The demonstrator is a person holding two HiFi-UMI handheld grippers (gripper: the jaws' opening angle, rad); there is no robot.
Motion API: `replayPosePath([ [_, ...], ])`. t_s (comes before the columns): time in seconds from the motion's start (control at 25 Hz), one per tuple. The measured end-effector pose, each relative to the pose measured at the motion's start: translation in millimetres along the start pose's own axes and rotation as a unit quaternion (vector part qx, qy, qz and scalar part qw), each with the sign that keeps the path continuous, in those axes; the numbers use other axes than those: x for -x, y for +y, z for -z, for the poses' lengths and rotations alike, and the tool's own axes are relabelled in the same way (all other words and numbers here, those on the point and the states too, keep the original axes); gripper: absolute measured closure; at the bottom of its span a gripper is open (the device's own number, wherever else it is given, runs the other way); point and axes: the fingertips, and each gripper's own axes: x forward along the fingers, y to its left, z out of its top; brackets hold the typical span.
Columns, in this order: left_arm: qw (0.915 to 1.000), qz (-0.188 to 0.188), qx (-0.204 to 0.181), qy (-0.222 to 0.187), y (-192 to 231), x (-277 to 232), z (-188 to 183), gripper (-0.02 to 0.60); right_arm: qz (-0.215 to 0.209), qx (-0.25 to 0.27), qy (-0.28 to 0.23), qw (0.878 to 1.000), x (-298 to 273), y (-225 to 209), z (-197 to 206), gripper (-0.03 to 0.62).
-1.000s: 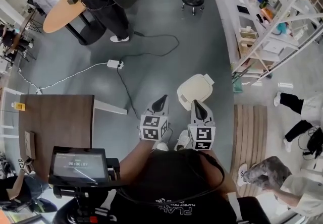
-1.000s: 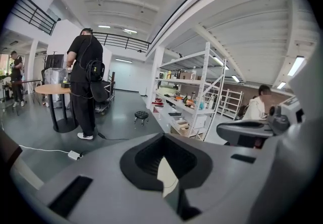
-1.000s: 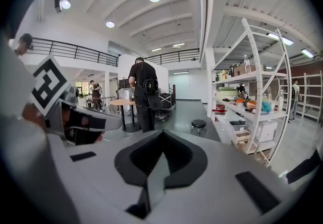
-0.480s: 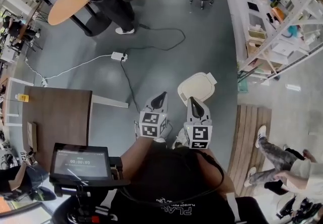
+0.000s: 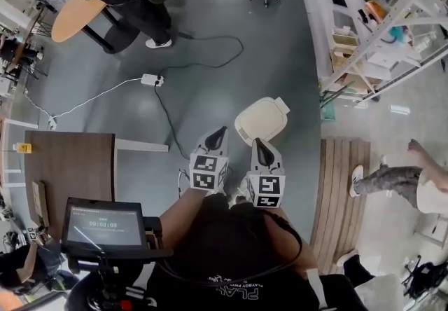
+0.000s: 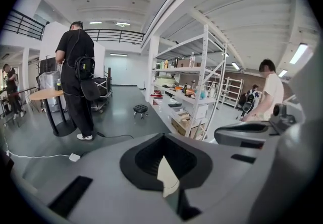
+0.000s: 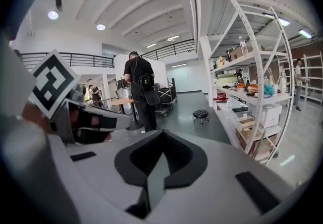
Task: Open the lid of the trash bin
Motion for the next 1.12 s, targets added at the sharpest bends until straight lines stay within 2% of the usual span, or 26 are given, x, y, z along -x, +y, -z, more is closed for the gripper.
replayPosePath([
  [0.24,0.9997,0.024,0.002,0.010,0.0,-10.0,11.6,0.584,0.004,-0.002,0.010,1.000,-10.7,-0.3,1.1,0.589],
  [0.6,0.9981,0.047,0.014,0.037,23.0,-65.1,56.4,0.584,0.007,0.003,0.060,0.998,-64.8,-8.9,55.9,0.589],
  [0.84,0.9971,0.052,0.000,0.054,31.4,-60.0,67.2,0.584,0.017,-0.010,0.081,0.997,-61.8,-3.8,62.8,0.589],
  [1.12,0.9957,0.056,0.011,0.074,44.8,-84.2,89.5,0.584,0.023,-0.016,0.117,0.993,-78.8,-9.1,93.4,0.589],
])
